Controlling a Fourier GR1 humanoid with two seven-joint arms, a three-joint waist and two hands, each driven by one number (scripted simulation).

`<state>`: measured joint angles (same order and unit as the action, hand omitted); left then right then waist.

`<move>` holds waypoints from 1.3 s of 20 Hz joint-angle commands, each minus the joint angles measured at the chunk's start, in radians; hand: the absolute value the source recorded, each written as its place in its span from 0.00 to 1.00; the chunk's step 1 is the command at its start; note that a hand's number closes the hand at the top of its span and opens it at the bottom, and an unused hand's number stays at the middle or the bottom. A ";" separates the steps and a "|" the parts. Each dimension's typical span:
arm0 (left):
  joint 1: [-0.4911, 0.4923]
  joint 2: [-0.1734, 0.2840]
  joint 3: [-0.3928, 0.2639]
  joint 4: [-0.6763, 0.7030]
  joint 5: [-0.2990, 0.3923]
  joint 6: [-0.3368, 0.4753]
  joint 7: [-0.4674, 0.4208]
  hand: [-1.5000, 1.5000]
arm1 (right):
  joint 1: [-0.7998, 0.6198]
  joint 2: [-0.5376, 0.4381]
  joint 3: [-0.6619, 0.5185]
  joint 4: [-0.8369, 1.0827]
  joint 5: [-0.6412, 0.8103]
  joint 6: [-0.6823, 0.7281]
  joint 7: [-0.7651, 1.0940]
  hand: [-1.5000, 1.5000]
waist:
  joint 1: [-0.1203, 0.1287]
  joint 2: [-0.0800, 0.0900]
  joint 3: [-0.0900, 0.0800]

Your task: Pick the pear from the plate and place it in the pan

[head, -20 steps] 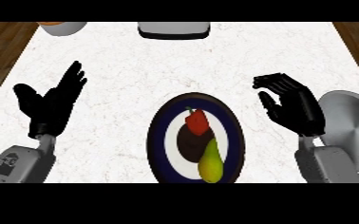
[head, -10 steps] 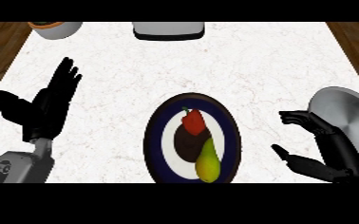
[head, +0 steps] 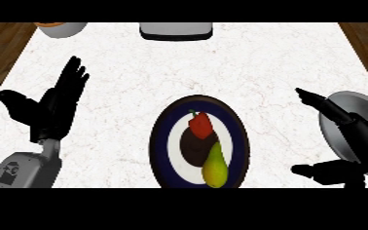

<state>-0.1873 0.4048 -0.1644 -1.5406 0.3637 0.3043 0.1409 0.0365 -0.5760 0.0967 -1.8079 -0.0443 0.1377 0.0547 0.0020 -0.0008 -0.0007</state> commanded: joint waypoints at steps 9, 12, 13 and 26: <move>-0.016 -0.016 0.016 -0.016 -0.020 -0.017 0.033 0.50 | -0.345 -0.033 0.231 0.059 0.142 0.246 0.355 0.00 | 0.017 0.002 0.000; 0.021 -0.006 0.027 0.010 -0.011 -0.057 -0.013 0.50 | -0.347 -0.048 0.310 0.091 0.111 0.374 0.404 0.00 | 0.021 0.003 -0.001; 0.024 -0.040 -0.002 -0.001 -0.034 -0.033 -0.024 0.50 | -0.352 -0.043 0.330 0.092 0.089 0.412 0.441 0.00 | 0.018 0.002 -0.001; 0.052 -0.049 0.070 -0.091 -0.062 -0.032 0.074 0.50 | -0.392 0.058 0.400 -0.070 0.218 0.566 0.693 0.00 | 0.000 -0.002 0.000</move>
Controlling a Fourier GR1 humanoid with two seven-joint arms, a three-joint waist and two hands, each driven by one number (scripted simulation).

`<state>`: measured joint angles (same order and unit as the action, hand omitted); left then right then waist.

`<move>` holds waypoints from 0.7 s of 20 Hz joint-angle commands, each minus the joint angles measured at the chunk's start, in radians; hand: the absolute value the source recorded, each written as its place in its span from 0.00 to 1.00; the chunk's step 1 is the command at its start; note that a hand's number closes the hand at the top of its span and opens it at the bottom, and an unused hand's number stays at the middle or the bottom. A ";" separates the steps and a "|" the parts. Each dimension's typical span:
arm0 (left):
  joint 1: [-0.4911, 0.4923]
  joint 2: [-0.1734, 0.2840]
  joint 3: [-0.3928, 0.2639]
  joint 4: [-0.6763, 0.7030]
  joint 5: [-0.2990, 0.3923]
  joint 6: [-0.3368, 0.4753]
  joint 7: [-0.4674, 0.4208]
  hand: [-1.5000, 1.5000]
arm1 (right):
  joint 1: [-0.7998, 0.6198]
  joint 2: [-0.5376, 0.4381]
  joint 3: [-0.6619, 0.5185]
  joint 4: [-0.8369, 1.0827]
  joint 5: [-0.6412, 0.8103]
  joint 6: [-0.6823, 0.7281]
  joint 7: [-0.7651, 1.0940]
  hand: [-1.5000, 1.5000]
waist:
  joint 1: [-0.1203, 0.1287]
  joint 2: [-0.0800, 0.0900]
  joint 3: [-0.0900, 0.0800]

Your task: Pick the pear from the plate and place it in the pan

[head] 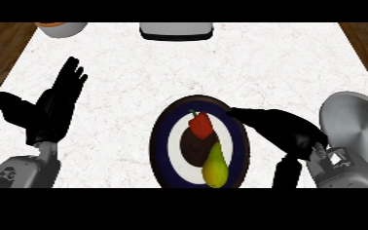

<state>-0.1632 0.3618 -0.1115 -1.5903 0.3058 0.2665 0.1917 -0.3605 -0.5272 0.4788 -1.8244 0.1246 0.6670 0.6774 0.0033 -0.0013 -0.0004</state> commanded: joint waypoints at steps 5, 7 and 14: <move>-0.025 -0.037 0.045 0.031 -0.025 -0.035 0.006 0.50 | -0.040 0.131 0.006 -0.104 0.050 0.080 0.222 0.00 | -0.003 0.000 0.000; 0.015 -0.076 0.007 0.016 -0.069 -0.024 -0.029 0.50 | -0.077 0.197 0.003 -0.044 0.063 0.078 0.237 0.00 | -0.001 0.001 0.000; -0.012 -0.052 0.076 0.018 -0.049 -0.077 0.025 0.50 | -0.062 0.247 0.037 0.082 0.173 0.093 0.162 0.00 | 0.001 0.002 0.000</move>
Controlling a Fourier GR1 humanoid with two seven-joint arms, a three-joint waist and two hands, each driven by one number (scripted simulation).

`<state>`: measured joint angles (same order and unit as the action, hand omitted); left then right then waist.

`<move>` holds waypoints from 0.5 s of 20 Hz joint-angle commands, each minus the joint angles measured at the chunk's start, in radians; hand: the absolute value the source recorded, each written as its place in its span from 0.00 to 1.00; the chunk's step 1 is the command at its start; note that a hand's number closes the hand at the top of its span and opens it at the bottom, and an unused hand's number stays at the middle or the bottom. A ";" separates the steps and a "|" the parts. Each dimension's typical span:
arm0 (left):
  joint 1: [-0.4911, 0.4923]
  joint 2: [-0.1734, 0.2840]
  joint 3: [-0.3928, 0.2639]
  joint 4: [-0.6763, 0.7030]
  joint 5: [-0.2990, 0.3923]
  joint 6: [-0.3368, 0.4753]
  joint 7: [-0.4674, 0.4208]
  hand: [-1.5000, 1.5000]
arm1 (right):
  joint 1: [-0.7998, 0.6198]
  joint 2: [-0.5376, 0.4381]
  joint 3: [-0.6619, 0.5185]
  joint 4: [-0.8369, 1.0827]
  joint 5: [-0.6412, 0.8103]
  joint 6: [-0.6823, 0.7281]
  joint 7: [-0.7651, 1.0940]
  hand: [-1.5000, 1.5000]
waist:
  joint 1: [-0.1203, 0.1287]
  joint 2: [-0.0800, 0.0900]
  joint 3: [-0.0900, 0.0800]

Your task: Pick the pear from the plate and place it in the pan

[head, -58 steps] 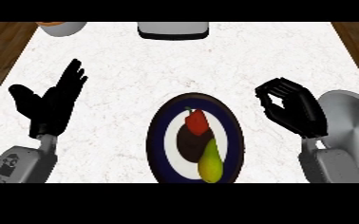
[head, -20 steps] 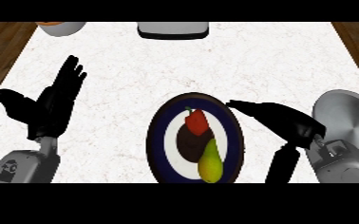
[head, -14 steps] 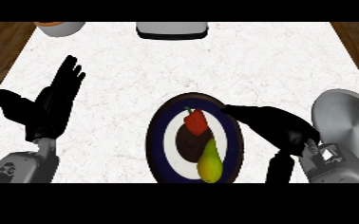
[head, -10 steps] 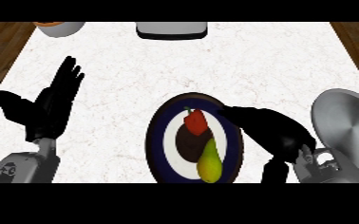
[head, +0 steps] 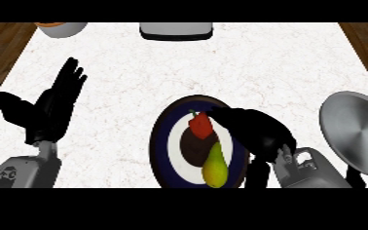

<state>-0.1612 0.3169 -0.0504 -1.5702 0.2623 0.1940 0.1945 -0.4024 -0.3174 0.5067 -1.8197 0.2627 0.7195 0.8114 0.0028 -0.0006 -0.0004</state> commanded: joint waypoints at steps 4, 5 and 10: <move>-0.033 -0.053 0.016 0.072 -0.033 -0.001 -0.039 0.50 | 0.036 0.101 0.082 0.059 0.147 -0.019 0.081 0.00 | -0.004 0.001 0.000; 0.015 -0.020 0.036 0.020 -0.001 -0.056 -0.032 0.50 | -0.036 0.114 0.038 0.132 0.143 0.009 0.061 0.00 | 0.003 0.001 0.000; -0.012 -0.040 0.055 0.032 -0.042 -0.061 -0.007 0.50 | -0.020 0.162 0.009 0.203 0.222 0.018 -0.037 0.00 | 0.000 0.001 0.000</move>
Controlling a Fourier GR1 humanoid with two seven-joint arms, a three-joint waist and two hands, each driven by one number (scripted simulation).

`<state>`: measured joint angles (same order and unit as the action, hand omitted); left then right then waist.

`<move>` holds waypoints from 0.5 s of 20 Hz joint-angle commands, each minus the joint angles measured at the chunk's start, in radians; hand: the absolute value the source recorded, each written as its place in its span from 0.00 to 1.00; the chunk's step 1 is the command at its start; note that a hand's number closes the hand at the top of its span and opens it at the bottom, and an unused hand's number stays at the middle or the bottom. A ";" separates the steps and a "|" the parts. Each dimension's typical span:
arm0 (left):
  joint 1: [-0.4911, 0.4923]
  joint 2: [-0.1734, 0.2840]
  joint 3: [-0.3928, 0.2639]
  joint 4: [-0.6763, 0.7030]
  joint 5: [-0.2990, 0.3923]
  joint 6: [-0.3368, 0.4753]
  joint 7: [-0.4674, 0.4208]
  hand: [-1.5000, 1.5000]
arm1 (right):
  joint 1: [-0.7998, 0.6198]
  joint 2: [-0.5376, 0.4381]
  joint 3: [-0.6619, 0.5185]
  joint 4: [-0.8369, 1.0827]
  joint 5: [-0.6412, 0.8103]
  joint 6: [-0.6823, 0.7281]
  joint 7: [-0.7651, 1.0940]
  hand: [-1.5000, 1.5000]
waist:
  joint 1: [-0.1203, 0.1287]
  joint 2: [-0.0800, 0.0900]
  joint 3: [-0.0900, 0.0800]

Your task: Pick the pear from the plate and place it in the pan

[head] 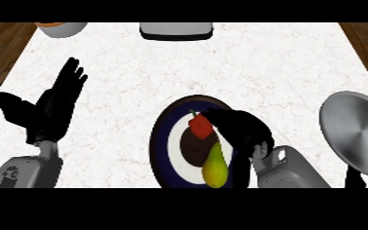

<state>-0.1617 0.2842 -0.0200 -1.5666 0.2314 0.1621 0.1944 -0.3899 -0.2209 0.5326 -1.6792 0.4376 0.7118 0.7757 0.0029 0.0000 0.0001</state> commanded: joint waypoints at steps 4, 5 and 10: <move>0.041 -0.010 0.027 -0.049 -0.016 -0.037 0.027 0.50 | 0.063 0.017 0.002 0.094 0.109 0.001 -0.120 0.00 | 0.001 -0.001 0.000; 0.025 -0.037 0.009 -0.049 -0.046 -0.004 0.033 0.50 | 0.010 0.103 0.007 0.143 0.115 0.008 -0.056 0.00 | 0.002 0.000 0.000; -0.002 -0.036 0.059 0.017 -0.041 -0.052 0.000 0.50 | 0.022 0.086 0.000 0.262 0.231 -0.088 -0.250 0.00 | 0.002 0.001 0.000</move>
<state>-0.1663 0.2537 0.0169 -1.5636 0.1936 0.1325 0.2070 -0.3420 -0.1769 0.5345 -1.5310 0.5968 0.6803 0.6044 0.0024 -0.0007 0.0000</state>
